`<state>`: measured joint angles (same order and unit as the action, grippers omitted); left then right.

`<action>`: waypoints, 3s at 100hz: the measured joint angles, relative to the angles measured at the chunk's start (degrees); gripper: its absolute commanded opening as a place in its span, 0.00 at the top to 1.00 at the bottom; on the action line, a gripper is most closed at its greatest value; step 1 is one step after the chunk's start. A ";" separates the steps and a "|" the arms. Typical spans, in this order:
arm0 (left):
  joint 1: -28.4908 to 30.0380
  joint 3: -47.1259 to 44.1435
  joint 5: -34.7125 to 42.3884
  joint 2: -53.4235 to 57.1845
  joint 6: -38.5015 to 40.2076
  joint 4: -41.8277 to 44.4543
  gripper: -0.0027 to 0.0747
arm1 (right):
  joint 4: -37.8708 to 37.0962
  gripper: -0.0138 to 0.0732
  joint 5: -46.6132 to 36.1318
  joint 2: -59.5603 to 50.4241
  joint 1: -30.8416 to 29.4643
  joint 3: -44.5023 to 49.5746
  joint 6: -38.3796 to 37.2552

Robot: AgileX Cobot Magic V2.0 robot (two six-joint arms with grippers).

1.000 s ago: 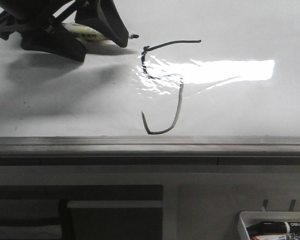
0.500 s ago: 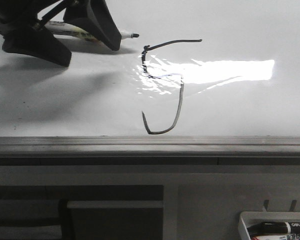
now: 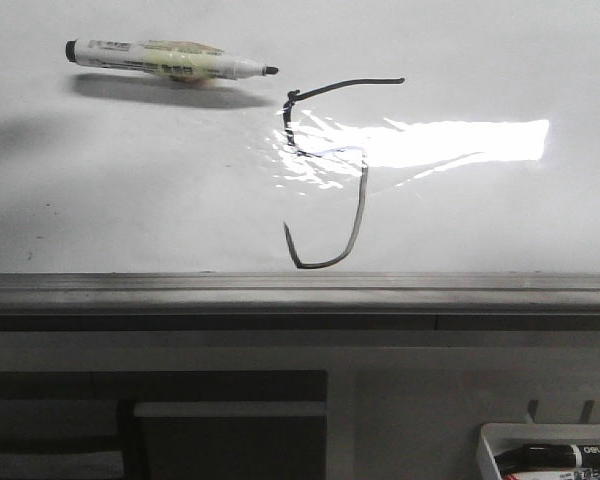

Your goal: Write number 5 on whiteboard

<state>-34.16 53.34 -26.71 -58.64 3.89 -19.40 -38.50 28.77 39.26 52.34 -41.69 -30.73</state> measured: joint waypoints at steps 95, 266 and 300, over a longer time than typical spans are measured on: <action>0.21 -19.95 -16.40 48.83 0.00 25.49 0.99 | -6.86 0.91 3.17 -32.52 0.00 18.08 0.00; 19.91 -53.65 7.50 59.03 -1.66 14.09 0.99 | -6.96 0.91 3.17 -32.52 0.00 18.17 0.00; 19.91 -53.65 7.50 59.03 -1.66 13.91 0.99 | -6.96 0.91 3.17 -32.52 0.00 18.17 0.00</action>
<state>-14.26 -0.31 -19.22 0.39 2.23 -5.49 -45.46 31.94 6.75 52.34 -23.52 -30.73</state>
